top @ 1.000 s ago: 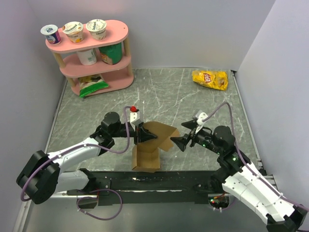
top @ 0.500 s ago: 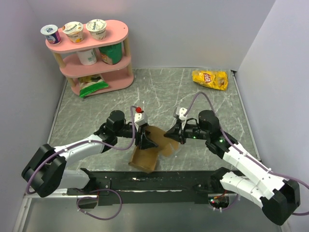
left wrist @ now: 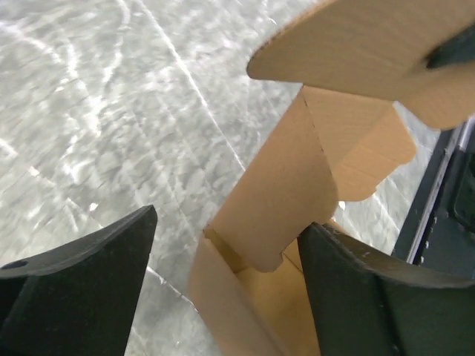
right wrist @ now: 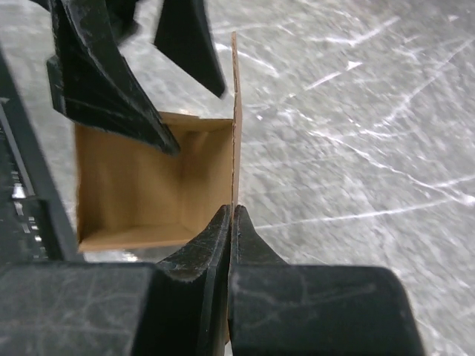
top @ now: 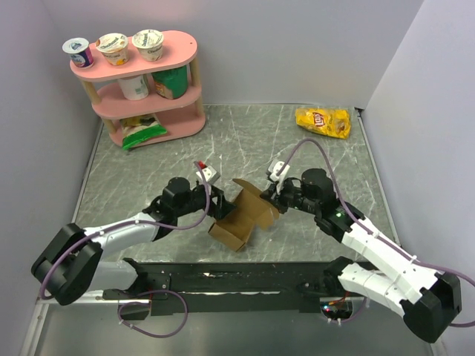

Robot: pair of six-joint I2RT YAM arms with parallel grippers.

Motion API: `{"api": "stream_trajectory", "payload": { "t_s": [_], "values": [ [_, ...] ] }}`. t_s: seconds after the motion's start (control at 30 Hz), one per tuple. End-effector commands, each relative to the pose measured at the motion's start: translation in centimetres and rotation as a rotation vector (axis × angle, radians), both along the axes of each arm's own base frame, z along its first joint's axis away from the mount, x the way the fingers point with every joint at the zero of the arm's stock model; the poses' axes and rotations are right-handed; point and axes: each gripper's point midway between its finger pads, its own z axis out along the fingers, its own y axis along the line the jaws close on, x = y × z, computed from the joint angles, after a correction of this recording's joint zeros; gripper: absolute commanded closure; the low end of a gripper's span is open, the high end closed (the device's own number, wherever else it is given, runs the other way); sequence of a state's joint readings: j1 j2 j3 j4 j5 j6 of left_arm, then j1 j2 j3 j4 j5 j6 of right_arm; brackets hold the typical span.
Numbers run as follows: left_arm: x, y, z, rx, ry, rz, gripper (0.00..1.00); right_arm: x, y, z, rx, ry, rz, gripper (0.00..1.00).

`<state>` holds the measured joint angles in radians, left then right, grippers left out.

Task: Fold the paper box

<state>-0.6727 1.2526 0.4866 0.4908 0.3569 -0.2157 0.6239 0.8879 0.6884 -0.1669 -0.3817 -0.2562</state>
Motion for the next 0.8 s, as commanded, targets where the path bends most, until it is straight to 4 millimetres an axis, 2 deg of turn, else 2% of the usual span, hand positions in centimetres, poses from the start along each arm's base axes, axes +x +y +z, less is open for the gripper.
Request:
{"api": "stream_trajectory", "payload": {
  "t_s": [0.0, 0.13, 0.27, 0.4, 0.6, 0.73, 0.77],
  "values": [
    [1.1, 1.0, 4.2, -0.133, -0.092, 0.142, 0.21, 1.2, -0.3, 0.5, -0.096, -0.058, -0.064, 1.00],
    [0.8, 1.4, 5.0, -0.158, -0.144, 0.179, 0.24, 1.1, 0.3, 0.9, -0.140, -0.093, -0.067, 1.00],
    [0.8, 0.6, 5.0, -0.120, -0.146, 0.154, 0.35, 1.3, 0.5, 1.3, -0.165, -0.110, -0.080, 1.00],
    [-0.3, -1.0, 4.8, -0.104, -0.138, 0.111, 0.33, 1.2, 0.8, 2.0, -0.186, -0.146, -0.095, 1.00],
    [-0.1, -2.5, 5.7, -0.103, -0.155, 0.114, 0.33, 0.8, 1.5, 2.6, -0.228, -0.189, -0.087, 1.00],
    [0.7, -2.9, 6.0, -0.090, -0.160, 0.149, 0.46, 0.7, 1.8, 3.0, -0.252, -0.214, -0.085, 1.00],
    [0.8, -3.0, 5.7, -0.076, -0.153, 0.152, 0.54, 0.7, 1.8, 3.0, -0.254, -0.216, -0.085, 1.00]
  ]
}}
